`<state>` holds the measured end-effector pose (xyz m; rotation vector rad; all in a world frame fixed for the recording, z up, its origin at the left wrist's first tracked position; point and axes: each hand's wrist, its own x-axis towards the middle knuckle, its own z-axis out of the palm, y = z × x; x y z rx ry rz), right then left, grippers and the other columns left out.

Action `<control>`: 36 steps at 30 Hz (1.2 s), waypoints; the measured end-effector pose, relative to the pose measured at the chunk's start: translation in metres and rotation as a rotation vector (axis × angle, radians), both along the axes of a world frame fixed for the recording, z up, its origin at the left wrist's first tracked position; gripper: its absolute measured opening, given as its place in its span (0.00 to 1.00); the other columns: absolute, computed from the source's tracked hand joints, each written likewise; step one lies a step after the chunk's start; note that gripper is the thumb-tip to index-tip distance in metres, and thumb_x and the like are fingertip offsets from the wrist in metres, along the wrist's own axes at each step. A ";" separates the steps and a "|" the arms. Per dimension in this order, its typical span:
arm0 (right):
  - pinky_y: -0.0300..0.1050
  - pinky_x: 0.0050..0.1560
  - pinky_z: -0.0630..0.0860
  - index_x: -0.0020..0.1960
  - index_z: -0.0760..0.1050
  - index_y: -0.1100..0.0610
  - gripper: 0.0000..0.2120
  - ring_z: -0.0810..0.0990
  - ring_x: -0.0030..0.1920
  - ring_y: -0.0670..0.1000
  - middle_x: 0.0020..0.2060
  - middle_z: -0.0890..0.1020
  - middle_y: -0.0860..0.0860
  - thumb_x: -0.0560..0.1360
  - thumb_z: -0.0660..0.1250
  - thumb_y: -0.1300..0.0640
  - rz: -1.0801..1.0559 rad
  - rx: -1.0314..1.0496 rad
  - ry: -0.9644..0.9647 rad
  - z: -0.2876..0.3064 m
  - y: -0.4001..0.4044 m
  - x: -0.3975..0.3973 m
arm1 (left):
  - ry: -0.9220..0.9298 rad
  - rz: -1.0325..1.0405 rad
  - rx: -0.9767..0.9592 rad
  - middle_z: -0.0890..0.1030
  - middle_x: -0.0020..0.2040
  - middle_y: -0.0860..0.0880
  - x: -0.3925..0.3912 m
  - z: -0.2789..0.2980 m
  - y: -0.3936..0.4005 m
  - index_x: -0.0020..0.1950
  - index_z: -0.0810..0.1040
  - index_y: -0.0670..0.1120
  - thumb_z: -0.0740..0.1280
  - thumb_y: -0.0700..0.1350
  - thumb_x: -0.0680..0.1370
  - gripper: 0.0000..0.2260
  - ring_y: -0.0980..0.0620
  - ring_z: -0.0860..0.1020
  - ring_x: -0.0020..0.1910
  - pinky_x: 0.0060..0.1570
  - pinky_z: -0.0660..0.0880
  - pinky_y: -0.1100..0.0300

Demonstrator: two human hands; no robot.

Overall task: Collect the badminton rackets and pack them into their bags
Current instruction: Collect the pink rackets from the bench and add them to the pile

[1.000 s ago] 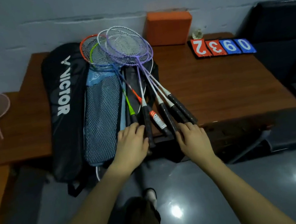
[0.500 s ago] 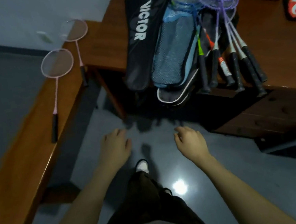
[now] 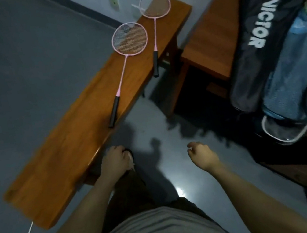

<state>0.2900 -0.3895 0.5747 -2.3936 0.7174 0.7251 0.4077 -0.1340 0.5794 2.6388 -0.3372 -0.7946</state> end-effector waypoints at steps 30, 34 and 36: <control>0.43 0.57 0.69 0.67 0.70 0.56 0.16 0.73 0.62 0.54 0.62 0.74 0.54 0.79 0.59 0.58 -0.378 0.048 -0.354 -0.119 -0.045 0.434 | 0.160 -0.056 -0.203 0.69 0.65 0.46 0.398 -0.147 -0.133 0.73 0.59 0.50 0.63 0.45 0.77 0.26 0.48 0.73 0.59 0.57 0.73 0.56; 0.45 0.58 0.71 0.66 0.70 0.55 0.17 0.72 0.60 0.52 0.58 0.75 0.52 0.78 0.60 0.58 -0.342 -0.072 -0.450 -0.157 -0.067 0.442 | 0.005 -0.072 -0.134 0.66 0.65 0.47 0.405 -0.189 -0.153 0.75 0.52 0.51 0.64 0.44 0.77 0.30 0.49 0.68 0.62 0.55 0.71 0.59; 0.43 0.57 0.69 0.68 0.68 0.55 0.18 0.71 0.60 0.51 0.58 0.75 0.52 0.78 0.61 0.58 -0.359 -0.082 -0.476 -0.167 -0.073 0.442 | -0.045 -0.033 -0.138 0.68 0.64 0.46 0.402 -0.199 -0.153 0.75 0.55 0.50 0.62 0.42 0.78 0.27 0.49 0.70 0.60 0.54 0.71 0.59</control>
